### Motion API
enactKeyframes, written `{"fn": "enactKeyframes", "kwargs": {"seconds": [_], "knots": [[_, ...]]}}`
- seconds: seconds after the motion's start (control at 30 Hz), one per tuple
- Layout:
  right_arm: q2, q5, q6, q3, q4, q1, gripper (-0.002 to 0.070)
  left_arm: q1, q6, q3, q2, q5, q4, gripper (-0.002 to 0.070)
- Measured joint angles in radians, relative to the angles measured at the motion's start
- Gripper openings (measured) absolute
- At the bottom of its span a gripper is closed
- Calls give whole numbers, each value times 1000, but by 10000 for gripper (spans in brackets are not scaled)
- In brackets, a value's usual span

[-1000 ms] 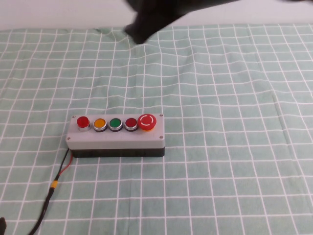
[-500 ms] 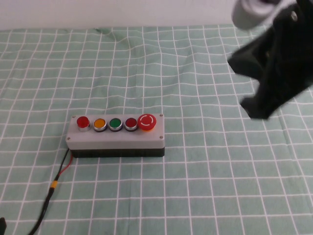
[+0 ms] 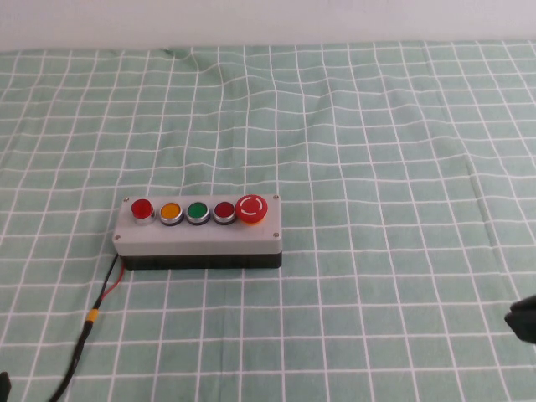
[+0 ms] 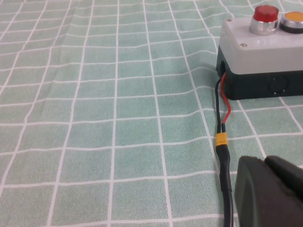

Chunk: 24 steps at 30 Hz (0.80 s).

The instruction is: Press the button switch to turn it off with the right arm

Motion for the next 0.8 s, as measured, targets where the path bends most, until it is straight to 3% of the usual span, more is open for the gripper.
{"fn": "enactKeyframes", "kwargs": {"seconds": [0.4,0.6,0.8], "knots": [[-22,104,0,8,102,-26,-8,0,0,0,0,0,0,-3],[-157,107,0,8,267,-261,-8,0,0,0,0,0,0,-3],[-361,18,0,8,201,-526,-8,0,0,0,0,0,0,-3]]}}
